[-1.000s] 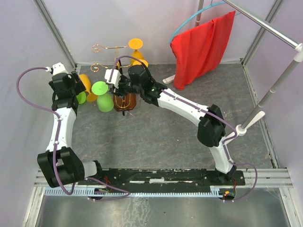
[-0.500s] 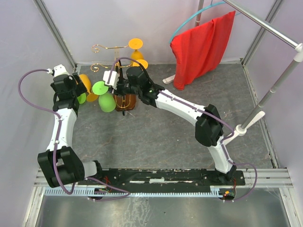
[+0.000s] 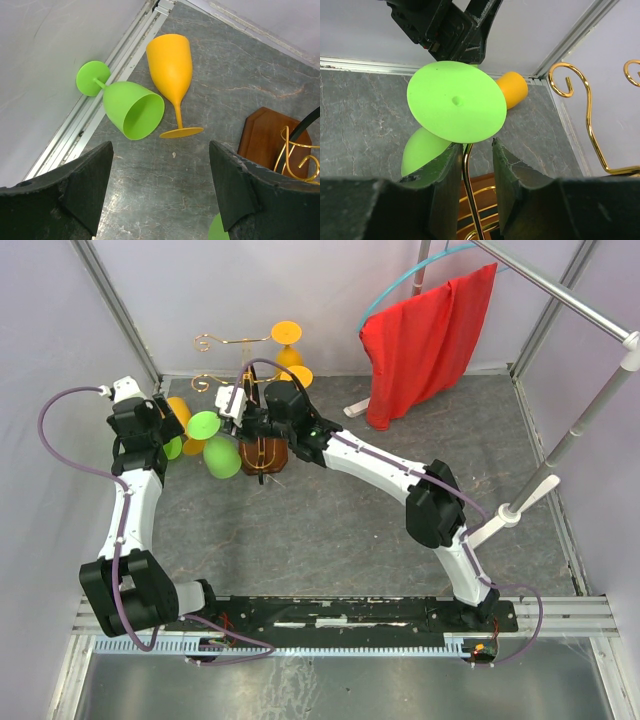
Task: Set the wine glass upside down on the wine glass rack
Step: Adjust the wine rack at the center of the board.
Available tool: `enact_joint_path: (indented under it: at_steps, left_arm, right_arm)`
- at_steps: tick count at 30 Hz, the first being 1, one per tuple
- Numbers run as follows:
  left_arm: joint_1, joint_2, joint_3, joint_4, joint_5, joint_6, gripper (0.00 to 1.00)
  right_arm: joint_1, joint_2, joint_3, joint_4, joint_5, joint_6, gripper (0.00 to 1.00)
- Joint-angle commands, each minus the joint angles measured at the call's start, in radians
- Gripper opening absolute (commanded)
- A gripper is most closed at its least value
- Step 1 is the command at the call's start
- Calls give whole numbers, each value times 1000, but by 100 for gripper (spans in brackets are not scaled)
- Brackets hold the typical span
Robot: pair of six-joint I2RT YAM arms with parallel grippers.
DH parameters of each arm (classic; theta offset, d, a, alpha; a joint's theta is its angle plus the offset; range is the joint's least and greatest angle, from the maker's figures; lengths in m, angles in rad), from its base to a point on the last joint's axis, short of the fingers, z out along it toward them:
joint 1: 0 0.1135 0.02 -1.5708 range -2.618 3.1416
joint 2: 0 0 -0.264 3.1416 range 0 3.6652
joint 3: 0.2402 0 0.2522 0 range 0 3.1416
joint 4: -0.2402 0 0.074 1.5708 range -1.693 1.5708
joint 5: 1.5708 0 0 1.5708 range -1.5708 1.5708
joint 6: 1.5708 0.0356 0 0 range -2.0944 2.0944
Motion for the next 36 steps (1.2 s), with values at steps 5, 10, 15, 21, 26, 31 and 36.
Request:
enact_joint_path:
  at_steps: [5, 10, 15, 21, 26, 31, 36]
  left_arm:
    - [0, -48, -8, 40, 15, -28, 83]
    - [-4, -59, -11, 45, 19, -33, 83]
    - [-5, -65, -15, 47, 26, -38, 83]
    - [-6, -69, -18, 40, 30, -39, 83]
    - [-8, -75, -22, 36, 31, -38, 83]
    - [-11, -82, -25, 37, 35, -36, 83]
    - [-12, -91, -35, 43, 35, -38, 83]
  right_arm:
    - [1, 11, 85, 79, -39, 25, 37]
    - [2, 10, 97, 80, -62, 27, 37]
    - [6, 13, 109, 81, -79, 28, 37]
    - [12, 18, 107, 82, -89, 29, 37]
    - [22, 20, 100, 87, -94, 28, 37]
    - [32, 18, 93, 83, -107, 34, 37]
    - [44, -2, 72, 68, -113, 26, 37]
